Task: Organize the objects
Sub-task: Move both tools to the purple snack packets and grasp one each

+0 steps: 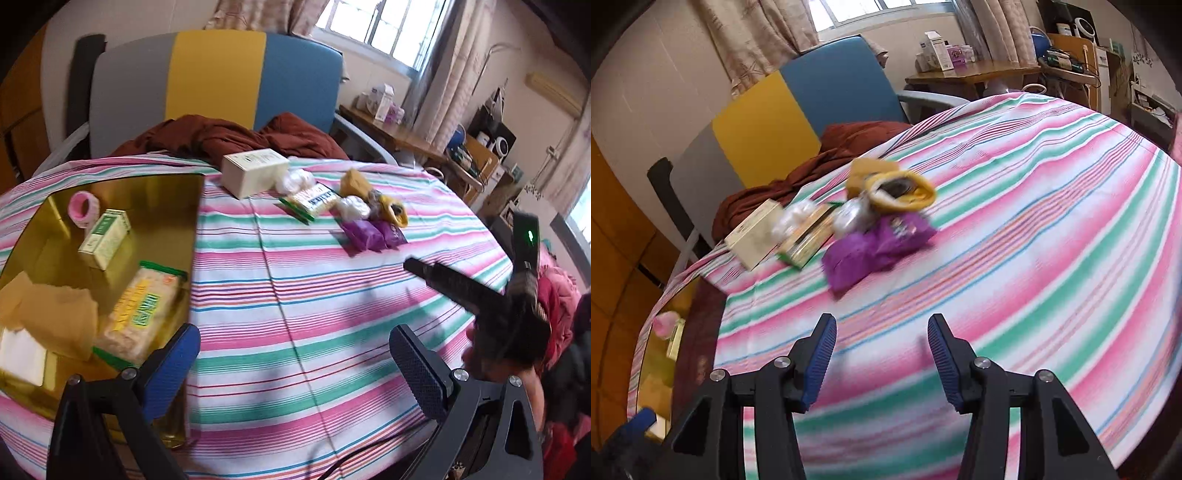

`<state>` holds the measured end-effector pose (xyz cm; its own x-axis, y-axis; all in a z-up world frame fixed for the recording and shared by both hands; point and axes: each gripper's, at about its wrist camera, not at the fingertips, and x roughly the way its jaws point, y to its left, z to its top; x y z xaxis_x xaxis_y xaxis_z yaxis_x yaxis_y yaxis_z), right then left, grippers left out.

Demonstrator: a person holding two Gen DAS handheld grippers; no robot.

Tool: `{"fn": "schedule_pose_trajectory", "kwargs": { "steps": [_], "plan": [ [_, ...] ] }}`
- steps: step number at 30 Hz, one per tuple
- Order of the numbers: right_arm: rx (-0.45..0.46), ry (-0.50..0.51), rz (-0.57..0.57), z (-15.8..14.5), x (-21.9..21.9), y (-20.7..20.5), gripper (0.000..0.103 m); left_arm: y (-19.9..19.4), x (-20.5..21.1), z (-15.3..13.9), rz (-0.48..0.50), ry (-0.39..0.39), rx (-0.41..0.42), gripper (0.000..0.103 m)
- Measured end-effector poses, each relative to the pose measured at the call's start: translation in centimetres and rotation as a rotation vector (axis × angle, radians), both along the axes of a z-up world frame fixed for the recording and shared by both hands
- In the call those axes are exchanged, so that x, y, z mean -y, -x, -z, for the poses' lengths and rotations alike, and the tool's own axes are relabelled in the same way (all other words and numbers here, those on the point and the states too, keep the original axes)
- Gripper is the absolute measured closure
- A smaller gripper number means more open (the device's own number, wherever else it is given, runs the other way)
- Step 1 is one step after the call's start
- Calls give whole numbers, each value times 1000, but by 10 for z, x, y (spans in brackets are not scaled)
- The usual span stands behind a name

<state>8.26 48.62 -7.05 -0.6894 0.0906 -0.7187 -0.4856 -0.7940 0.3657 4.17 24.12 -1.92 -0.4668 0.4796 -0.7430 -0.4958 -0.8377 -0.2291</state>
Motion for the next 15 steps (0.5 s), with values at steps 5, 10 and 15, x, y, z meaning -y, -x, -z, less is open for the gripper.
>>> {"fn": "schedule_pose_trajectory", "kwargs": {
  "steps": [5,10,15],
  "plan": [
    [7,-14,31,-1,-31,27,51,4,-10,4,5,13,9,0],
    [27,-36,-20,5,-47,67,50,10,-13,9,-14,34,23,0],
    [74,-61,-81,24,-50,93,50,16,-16,14,-22,57,29,0]
  ]
}}
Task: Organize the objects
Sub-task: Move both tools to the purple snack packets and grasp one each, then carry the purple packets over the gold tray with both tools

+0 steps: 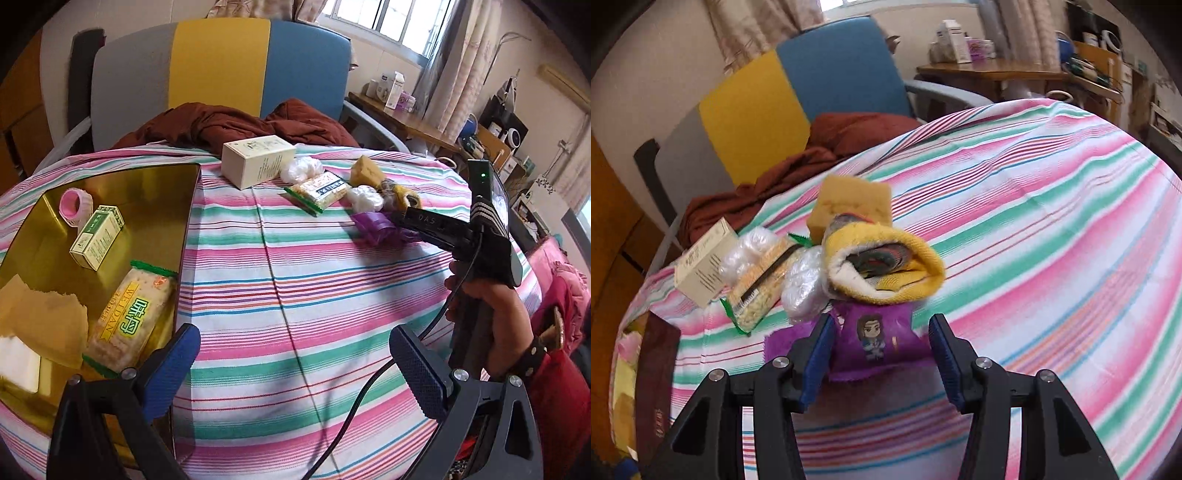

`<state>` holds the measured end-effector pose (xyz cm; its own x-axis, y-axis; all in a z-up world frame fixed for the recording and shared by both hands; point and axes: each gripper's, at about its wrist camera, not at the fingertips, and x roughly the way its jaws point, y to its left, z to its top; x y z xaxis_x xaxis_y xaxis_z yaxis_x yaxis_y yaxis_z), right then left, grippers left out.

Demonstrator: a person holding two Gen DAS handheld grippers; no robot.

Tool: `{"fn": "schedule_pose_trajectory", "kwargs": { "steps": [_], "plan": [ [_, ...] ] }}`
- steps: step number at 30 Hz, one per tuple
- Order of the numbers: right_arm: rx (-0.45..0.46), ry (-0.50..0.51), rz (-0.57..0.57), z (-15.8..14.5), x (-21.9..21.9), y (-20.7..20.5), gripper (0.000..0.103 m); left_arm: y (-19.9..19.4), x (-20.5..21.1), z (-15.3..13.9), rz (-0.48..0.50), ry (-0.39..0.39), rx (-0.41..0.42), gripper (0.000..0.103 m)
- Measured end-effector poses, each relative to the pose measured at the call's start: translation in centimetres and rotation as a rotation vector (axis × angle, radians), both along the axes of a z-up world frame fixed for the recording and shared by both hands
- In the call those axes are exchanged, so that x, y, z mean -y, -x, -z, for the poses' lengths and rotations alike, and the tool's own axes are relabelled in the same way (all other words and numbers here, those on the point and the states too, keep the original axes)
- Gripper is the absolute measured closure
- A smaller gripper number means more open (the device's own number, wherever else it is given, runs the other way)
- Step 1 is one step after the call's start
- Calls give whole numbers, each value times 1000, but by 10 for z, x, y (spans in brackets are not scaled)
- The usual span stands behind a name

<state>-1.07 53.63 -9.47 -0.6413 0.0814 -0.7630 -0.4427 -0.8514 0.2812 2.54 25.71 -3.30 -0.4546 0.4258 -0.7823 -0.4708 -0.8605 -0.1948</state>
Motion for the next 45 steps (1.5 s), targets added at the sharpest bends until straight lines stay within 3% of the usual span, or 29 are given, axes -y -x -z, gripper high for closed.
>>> {"fn": "schedule_pose_trajectory", "kwargs": {
  "steps": [12,20,25,31,33,34,37,39,41,45],
  "plan": [
    [-13,-53,-8,4,4,-23,60,22,-42,4,31,7,10,0],
    [-42,-125,141,-1,-4,-70,61,55,-104,24,46,44,27,0],
    [-70,-86,209,6,-11,-87,61,74,-148,44,67,98,41,0],
    [-82,-94,225,7,-10,-89,61,91,-180,56,60,77,36,1],
    [-88,-89,226,8,-11,-89,61,95,-185,60,56,97,14,15],
    [-91,-86,226,8,-11,-90,61,97,-185,64,66,91,12,30],
    [-97,-83,227,8,-11,-91,61,92,-183,68,93,122,-72,44],
    [-96,-86,227,9,-10,-91,61,92,-174,68,95,86,-77,51],
    [-96,-88,228,9,-10,-91,61,94,-164,68,87,49,-67,53],
    [-92,-96,227,10,-9,-89,61,85,-153,67,101,46,-88,54]
  ]
}}
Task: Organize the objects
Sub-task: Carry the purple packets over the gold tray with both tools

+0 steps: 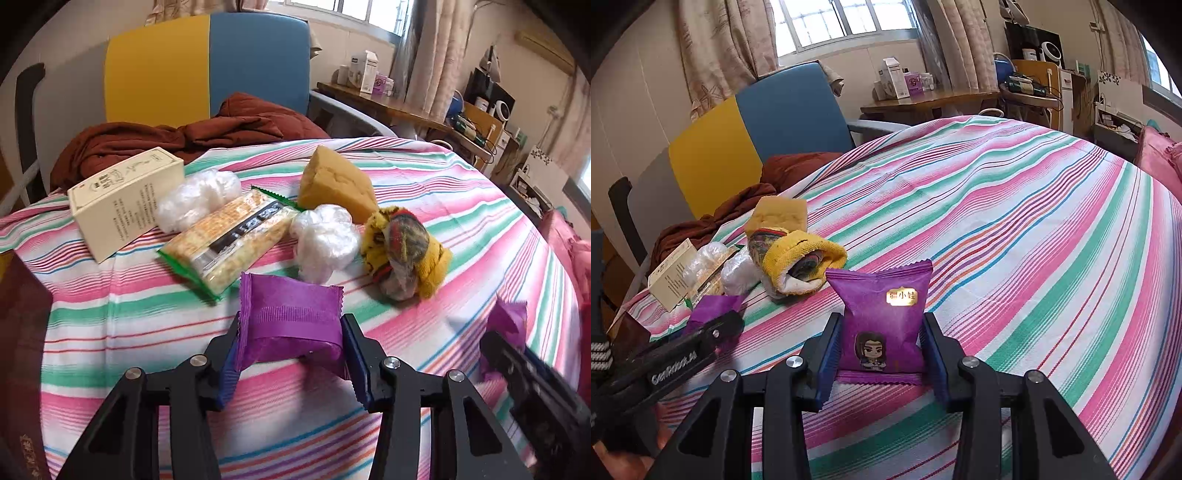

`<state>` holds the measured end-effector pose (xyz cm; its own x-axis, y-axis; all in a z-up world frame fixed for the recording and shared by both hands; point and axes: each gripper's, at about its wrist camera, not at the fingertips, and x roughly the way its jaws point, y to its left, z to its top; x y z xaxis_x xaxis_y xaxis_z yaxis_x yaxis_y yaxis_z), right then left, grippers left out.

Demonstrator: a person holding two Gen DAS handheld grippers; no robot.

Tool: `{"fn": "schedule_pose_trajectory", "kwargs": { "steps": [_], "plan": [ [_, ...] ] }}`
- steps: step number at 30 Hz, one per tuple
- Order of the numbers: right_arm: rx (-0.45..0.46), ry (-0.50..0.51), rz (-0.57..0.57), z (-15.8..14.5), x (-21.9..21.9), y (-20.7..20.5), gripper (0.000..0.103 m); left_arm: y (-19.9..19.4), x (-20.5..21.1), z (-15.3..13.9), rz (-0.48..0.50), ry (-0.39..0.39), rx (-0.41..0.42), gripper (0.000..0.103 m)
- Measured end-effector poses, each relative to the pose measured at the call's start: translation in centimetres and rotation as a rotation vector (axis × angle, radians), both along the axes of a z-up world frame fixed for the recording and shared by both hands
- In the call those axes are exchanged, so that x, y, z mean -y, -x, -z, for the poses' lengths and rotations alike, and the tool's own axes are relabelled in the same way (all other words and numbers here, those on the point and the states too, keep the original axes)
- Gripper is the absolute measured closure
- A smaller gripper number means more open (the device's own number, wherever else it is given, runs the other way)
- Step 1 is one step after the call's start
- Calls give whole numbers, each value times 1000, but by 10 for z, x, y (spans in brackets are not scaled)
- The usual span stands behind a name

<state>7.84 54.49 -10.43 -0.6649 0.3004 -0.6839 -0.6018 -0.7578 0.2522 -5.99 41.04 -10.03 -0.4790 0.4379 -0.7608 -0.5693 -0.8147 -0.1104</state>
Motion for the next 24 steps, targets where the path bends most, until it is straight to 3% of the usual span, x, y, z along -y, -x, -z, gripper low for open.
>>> {"fn": "schedule_pose_trajectory", "kwargs": {
  "steps": [17,24],
  "plan": [
    [-12,-42,20,-5,9,-12,62,-33,50,-3,-45,-5,-45,54],
    [-8,-35,-25,-6,31,-24,64,-58,75,-7,-49,-17,-86,55]
  ]
}}
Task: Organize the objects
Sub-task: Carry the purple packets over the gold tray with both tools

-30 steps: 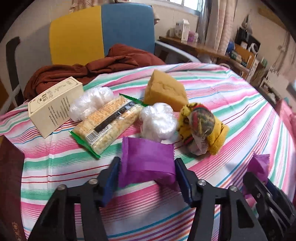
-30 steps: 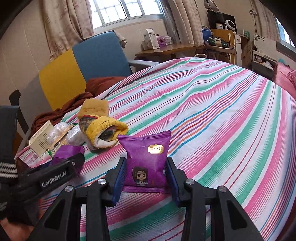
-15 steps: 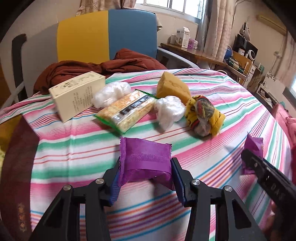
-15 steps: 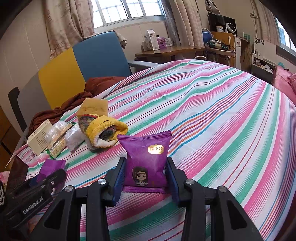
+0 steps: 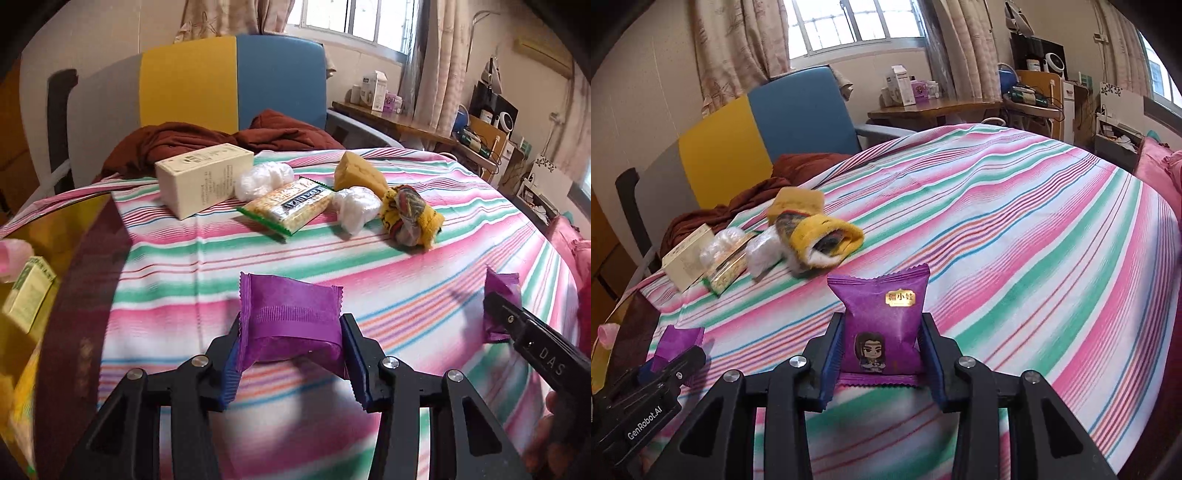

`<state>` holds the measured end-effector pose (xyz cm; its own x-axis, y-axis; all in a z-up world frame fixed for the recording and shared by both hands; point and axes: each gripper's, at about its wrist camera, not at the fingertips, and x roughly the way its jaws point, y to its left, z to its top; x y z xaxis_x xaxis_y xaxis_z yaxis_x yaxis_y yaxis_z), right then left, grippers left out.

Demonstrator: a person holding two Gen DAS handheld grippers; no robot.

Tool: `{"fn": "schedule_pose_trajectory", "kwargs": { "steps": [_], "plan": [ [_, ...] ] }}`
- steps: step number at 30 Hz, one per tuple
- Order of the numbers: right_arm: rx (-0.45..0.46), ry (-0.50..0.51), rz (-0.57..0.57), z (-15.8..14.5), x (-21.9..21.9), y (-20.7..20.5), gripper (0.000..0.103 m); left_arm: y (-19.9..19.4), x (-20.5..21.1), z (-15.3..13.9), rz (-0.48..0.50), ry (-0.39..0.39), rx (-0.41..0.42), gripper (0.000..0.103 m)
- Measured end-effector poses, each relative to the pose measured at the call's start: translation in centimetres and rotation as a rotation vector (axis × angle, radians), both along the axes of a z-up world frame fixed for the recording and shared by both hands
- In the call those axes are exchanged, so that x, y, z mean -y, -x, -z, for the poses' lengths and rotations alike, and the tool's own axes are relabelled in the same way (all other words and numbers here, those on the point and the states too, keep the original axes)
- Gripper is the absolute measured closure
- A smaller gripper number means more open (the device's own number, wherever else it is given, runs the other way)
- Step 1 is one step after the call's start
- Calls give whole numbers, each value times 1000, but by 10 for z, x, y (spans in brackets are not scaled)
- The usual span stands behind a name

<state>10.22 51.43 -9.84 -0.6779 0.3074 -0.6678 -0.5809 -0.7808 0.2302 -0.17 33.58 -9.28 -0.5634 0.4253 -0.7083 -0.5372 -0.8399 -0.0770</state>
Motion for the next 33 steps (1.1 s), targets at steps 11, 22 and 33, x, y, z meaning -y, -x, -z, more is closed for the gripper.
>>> {"fn": "schedule_pose_trajectory", "kwargs": {
  "steps": [11,22,33],
  "plan": [
    [-16,36,-78,-16,50,-21,64,-42,42,-8,62,-59,-26,55],
    [-45,44,-195,-44,97,-24,64,-60,109,-50,47,-177,-42,55],
    [-101,38,-499,-86,197,-6,64,-48,216,-59,-44,-166,-45,54]
  ]
}}
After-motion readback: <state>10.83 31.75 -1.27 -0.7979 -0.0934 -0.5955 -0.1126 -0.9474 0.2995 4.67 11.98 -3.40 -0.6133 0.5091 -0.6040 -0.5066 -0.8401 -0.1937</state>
